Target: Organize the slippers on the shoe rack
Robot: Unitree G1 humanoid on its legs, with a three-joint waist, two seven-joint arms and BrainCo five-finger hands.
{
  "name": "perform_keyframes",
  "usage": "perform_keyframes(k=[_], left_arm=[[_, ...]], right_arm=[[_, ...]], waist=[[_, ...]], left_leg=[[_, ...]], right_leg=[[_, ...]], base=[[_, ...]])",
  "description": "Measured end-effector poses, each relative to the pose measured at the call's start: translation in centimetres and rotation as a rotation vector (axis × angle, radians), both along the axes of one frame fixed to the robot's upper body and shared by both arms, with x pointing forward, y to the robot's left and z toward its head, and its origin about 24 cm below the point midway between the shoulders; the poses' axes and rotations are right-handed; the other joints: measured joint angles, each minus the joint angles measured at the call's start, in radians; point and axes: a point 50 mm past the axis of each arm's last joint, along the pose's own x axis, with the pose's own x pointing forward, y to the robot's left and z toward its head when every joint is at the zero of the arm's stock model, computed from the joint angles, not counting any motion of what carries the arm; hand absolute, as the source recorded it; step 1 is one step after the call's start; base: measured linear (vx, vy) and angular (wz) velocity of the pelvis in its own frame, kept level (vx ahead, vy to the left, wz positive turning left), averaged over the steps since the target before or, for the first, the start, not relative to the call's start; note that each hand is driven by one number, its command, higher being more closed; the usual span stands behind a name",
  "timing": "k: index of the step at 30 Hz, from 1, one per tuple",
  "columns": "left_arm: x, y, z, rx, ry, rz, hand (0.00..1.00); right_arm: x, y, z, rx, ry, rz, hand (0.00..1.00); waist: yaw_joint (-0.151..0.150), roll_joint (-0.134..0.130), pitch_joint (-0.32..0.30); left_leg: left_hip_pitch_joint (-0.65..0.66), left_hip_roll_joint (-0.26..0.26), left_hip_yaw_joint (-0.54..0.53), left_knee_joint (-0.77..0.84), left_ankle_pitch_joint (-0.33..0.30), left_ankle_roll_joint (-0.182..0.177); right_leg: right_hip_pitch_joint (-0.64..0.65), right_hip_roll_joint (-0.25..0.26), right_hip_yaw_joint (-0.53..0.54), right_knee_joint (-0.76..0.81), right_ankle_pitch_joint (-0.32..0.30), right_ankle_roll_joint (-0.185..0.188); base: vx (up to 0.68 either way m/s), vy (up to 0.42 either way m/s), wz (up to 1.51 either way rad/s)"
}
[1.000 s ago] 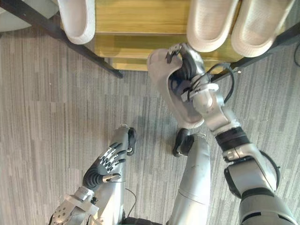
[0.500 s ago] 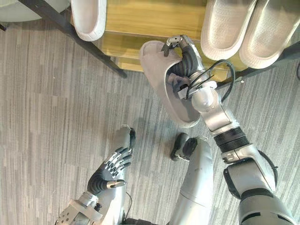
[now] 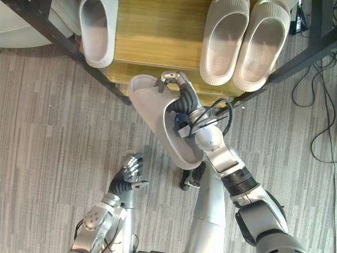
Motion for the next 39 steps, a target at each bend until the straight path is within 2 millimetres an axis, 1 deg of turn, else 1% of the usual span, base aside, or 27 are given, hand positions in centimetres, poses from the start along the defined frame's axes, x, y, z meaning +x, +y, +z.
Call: perform_keyframes(k=[1,2,4,5,7,8,10,11,13,19,21,24,27,29,30,31,32,33,34,35,36,37,38,39], left_arm=[[0.2,1.0,-0.6,0.008,0.03,0.057,0.0],[0.4,1.7,-0.8,0.012,0.035,0.091,0.0],[1.0,2.1,-0.8,0.014,0.034,0.115,0.0],[1.0,2.2,-0.8,0.012,0.034,0.119,0.0],[1.1,2.3,-0.8,-0.002,0.037,0.126,0.0],[1.1,2.2,-0.8,-0.003,0.038,0.128,0.0],[1.3,2.2,-0.8,-0.01,0.038,0.132,0.0],[1.5,2.1,-0.7,-0.013,0.034,0.132,0.0],[1.9,2.1,-0.4,-0.015,0.019,0.136,0.0],[2.5,1.9,0.4,-0.054,-0.029,0.147,0.0],[2.6,1.9,0.5,-0.057,-0.04,0.148,0.0],[2.7,1.6,0.7,-0.075,-0.052,0.141,0.0],[2.9,1.2,0.9,-0.091,-0.064,0.129,0.0],[2.9,1.0,0.9,-0.11,-0.062,0.134,0.0],[2.9,0.9,0.9,-0.112,-0.062,0.136,0.0],[2.9,1.1,0.9,-0.114,-0.061,0.155,0.0],[2.9,1.5,0.7,-0.111,-0.051,0.174,0.0],[2.7,2.3,-0.1,-0.092,-0.016,0.211,0.0],[2.1,3.2,-1.9,-0.055,0.081,0.236,0.0],[1.9,3.8,-3.1,-0.069,0.152,0.297,0.0],[1.7,4.1,-3.9,-0.05,0.199,0.299,0.0],[1.3,4.1,-4.6,-0.045,0.233,0.302,0.0],[0.8,4.2,-5.4,-0.028,0.283,0.299,0.0],[0.4,4.2,-6.1,-0.021,0.323,0.3,0.0]], right_arm=[[0.0,-0.4,0.5,0.011,-0.03,-0.03,1.0],[0.0,-0.8,1.1,0.017,-0.061,-0.06,1.0],[0.1,-1.3,2.2,0.033,-0.114,-0.107,1.0],[0.1,-1.3,2.5,0.036,-0.124,-0.112,1.0],[0.2,-1.6,3.9,0.06,-0.167,-0.133,1.0],[0.3,-1.6,4.2,0.062,-0.174,-0.138,1.0],[1.0,-1.8,5.3,0.066,-0.192,-0.165,1.0],[1.7,-2.4,6.3,0.054,-0.204,-0.203,1.0],[2.2,-2.9,7.5,0.048,-0.216,-0.237,1.0],[3.9,-4.8,10.6,0.023,-0.233,-0.349,1.0],[4.4,-5.0,11.3,0.002,-0.229,-0.375,1.0],[5.0,-5.6,12.3,-0.007,-0.219,-0.415,1.0],[5.5,-6.3,12.7,-0.043,-0.201,-0.464,1.0],[6.0,-6.4,12.8,-0.051,-0.181,-0.481,1.0],[6.1,-6.5,12.9,-0.052,-0.177,-0.488,1.0],[6.2,-6.6,13.1,-0.053,-0.173,-0.499,1.0],[6.4,-6.5,13.3,-0.054,-0.169,-0.506,1.0],[6.5,-6.5,13.5,-0.058,-0.166,-0.512,1.0],[6.6,-6.5,13.8,-0.056,-0.164,-0.519,1.0],[6.6,-6.6,14.2,-0.051,-0.168,-0.529,1.0],[6.6,-6.6,14.7,-0.043,-0.173,-0.537,1.0],[6.5,-6.6,15.2,-0.039,-0.181,-0.541,1.0],[6.5,-6.7,15.5,-0.027,-0.185,-0.549,1.0],[6.5,-6.7,15.6,-0.019,-0.189,-0.555,1.0]], waist=[[0.0,-0.005,0.003],[0.0,-0.008,0.005],[0.001,-0.017,0.01],[0.001,-0.017,0.01],[0.002,-0.018,0.01],[0.002,-0.018,0.01],[0.004,-0.018,0.014],[0.014,-0.02,0.016],[0.022,-0.024,0.029],[0.033,-0.026,0.067],[0.034,-0.026,0.067],[0.044,-0.026,0.067],[0.059,-0.021,0.073],[0.068,-0.021,0.073],[0.07,-0.021,0.073],[0.072,-0.02,0.073],[0.078,-0.02,0.074],[0.081,-0.02,0.074],[0.083,-0.021,0.075],[0.082,-0.019,0.079],[0.082,-0.023,0.089],[0.085,-0.021,0.097],[0.086,-0.022,0.106],[0.087,-0.022,0.111]], left_leg=[[0.006,0.0,0.0,-0.011,0.003,-0.005],[0.007,0.001,0.0,-0.02,0.009,-0.01],[0.008,0.003,-0.004,-0.032,0.017,-0.017],[0.008,0.004,-0.005,-0.033,0.017,-0.017],[0.008,0.005,-0.006,-0.046,0.019,-0.021],[0.008,0.005,-0.006,-0.048,0.019,-0.021],[0.012,0.005,-0.01,-0.054,0.019,-0.021],[0.01,0.004,-0.017,-0.063,0.022,-0.024],[0.009,0.002,-0.019,-0.066,0.022,-0.025],[-0.002,-0.016,-0.029,-0.082,0.032,-0.028],[-0.012,-0.016,-0.033,-0.082,0.032,-0.028],[-0.027,-0.021,-0.041,-0.082,0.032,-0.029],[-0.034,-0.031,-0.047,-0.081,0.033,-0.031],[-0.037,-0.037,-0.051,-0.081,0.033,-0.031],[-0.038,-0.044,-0.052,-0.08,0.034,-0.032],[-0.041,-0.049,-0.055,-0.077,0.034,-0.032],[-0.046,-0.049,-0.061,-0.076,0.034,-0.033],[-0.051,-0.05,-0.067,-0.076,0.036,-0.036],[-0.054,-0.051,-0.071,-0.075,0.036,-0.037],[-0.061,-0.051,-0.073,-0.075,0.042,-0.04],[-0.064,-0.052,-0.077,-0.069,0.042,-0.041],[-0.068,-0.052,-0.079,-0.061,0.042,-0.041],[-0.07,-0.059,-0.076,-0.057,0.042,-0.041],[-0.072,-0.064,-0.078,-0.054,0.042,-0.041]], right_leg=[[0.004,0.0,-0.002,-0.005,-0.001,-0.001],[0.005,0.0,-0.005,-0.013,0.0,-0.002],[0.005,0.001,-0.012,-0.02,0.003,-0.008],[0.005,0.001,-0.014,-0.021,0.003,-0.008],[0.006,0.001,-0.018,-0.032,0.004,-0.009],[0.006,0.001,-0.019,-0.032,0.004,-0.009],[0.013,0.001,-0.024,-0.037,0.003,-0.008],[0.017,0.0,-0.033,-0.048,0.002,-0.006],[0.017,-0.002,-0.035,-0.048,0.001,-0.005],[0.015,-0.024,-0.048,-0.05,-0.002,0.0],[0.01,-0.029,-0.059,-0.05,-0.002,0.001],[0.002,-0.038,-0.073,-0.048,-0.003,0.001],[-0.001,-0.051,-0.081,-0.042,-0.007,-0.001],[-0.001,-0.06,-0.085,-0.037,-0.013,0.006],[0.0,-0.067,-0.086,-0.033,-0.02,-0.004],[0.0,-0.072,-0.089,-0.027,-0.025,-0.007],[0.0,-0.073,-0.095,-0.027,-0.026,-0.009],[-0.001,-0.073,-0.101,-0.027,-0.027,-0.009],[-0.001,-0.074,-0.106,-0.026,-0.03,-0.009],[-0.001,-0.077,-0.112,-0.025,-0.031,-0.009],[-0.001,-0.078,-0.116,-0.021,-0.031,-0.009],[-0.001,-0.082,-0.119,-0.015,-0.035,-0.008],[-0.001,-0.091,-0.118,-0.006,-0.044,-0.017],[-0.002,-0.095,-0.118,0.0,-0.048,-0.013]], base=[[0.06,-0.031,0.05],[0.05,-0.025,0.05],[0.06,-0.011,0.02],[0.07,0.008,0.0],[0.07,0.019,0.02],[0.06,0.028,0.03],[0.07,0.045,0.05],[0.08,0.058,0.05],[0.05,0.045,0.06],[0.04,0.037,0.12],[0.05,0.045,0.06],[0.05,0.043,0.07],[0.04,0.048,0.11],[0.03,0.039,0.14],[0.03,0.025,0.2],[0.03,0.013,0.18],[0.03,0.012,0.13],[0.03,0.009,0.08],[0.04,0.007,0.16],[0.04,0.012,0.15],[0.03,0.018,0.12],[0.02,0.029,0.11],[0.01,0.024,0.16],[0.01,0.015,0.19]])
